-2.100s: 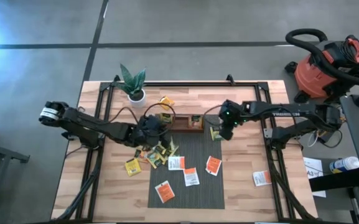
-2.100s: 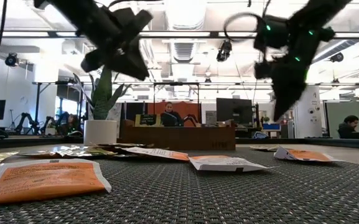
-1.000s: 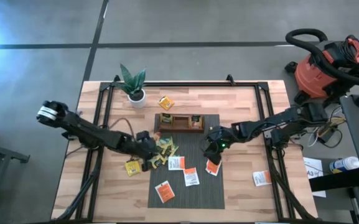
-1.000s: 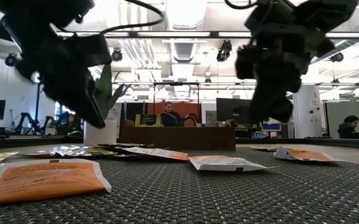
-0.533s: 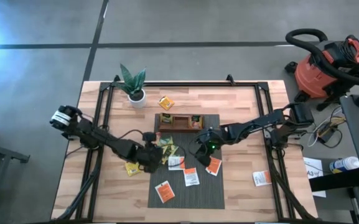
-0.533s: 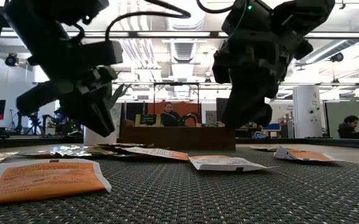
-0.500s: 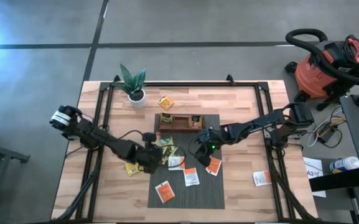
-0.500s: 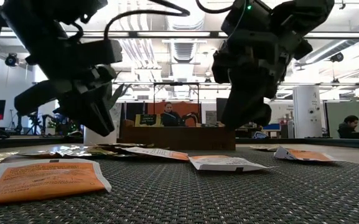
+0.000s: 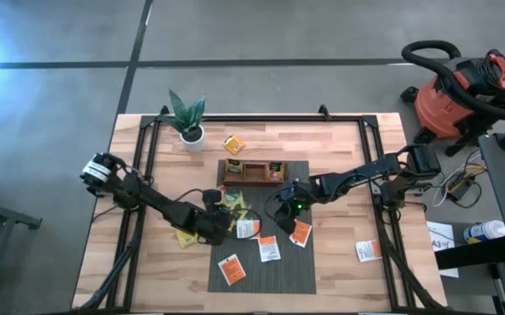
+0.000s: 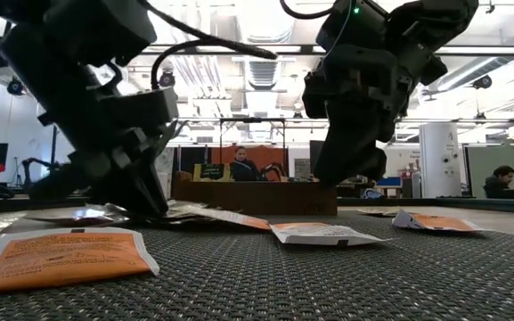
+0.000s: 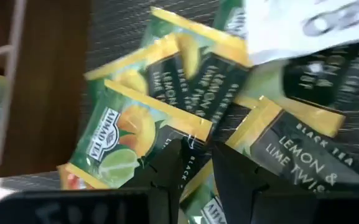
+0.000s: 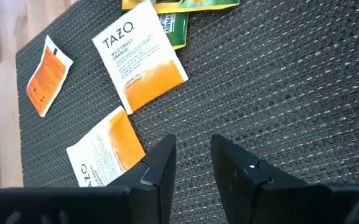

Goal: Pick & Place Tea
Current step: Put the yellow tea bag into the left compartment of the wooden organizer

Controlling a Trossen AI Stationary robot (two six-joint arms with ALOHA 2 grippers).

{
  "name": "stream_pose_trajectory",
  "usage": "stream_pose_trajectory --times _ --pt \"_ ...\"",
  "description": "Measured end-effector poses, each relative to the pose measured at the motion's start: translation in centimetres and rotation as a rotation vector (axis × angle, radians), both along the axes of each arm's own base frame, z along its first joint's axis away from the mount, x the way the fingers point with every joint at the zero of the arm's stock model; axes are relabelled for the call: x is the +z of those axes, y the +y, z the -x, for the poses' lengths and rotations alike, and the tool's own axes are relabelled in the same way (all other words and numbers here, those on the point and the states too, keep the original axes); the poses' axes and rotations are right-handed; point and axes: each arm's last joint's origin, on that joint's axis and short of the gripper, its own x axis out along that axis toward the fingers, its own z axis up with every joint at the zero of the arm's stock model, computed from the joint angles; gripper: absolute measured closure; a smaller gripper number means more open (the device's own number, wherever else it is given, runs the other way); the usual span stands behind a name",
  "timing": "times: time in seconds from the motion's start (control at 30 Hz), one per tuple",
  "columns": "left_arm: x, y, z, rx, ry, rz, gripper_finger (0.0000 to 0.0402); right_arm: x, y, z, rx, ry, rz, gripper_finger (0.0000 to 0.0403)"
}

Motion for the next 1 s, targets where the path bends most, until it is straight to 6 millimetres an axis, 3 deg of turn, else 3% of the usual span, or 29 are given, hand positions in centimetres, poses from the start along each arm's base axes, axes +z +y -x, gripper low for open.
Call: stream_pose_trajectory --times 0.2,0.5,0.77,1.0 --pt "-0.4 0.5 0.0 0.074 -0.025 -0.170 0.0309 0.0 0.0 0.0 0.000 0.002 0.000 0.0303" --pt "-0.1 0.8 -0.3 0.106 -0.057 -0.183 0.0313 -0.1 0.0 0.1 0.000 0.016 -0.001 0.0303" --pt "0.5 1.5 -0.7 0.181 -0.087 -0.127 0.0392 -0.2 0.0 0.2 -0.006 0.029 -0.007 0.0303" --pt "2.8 2.5 -1.3 0.235 -0.102 -0.060 0.0401 -0.2 0.0 0.2 -0.010 0.029 -0.010 0.0303"
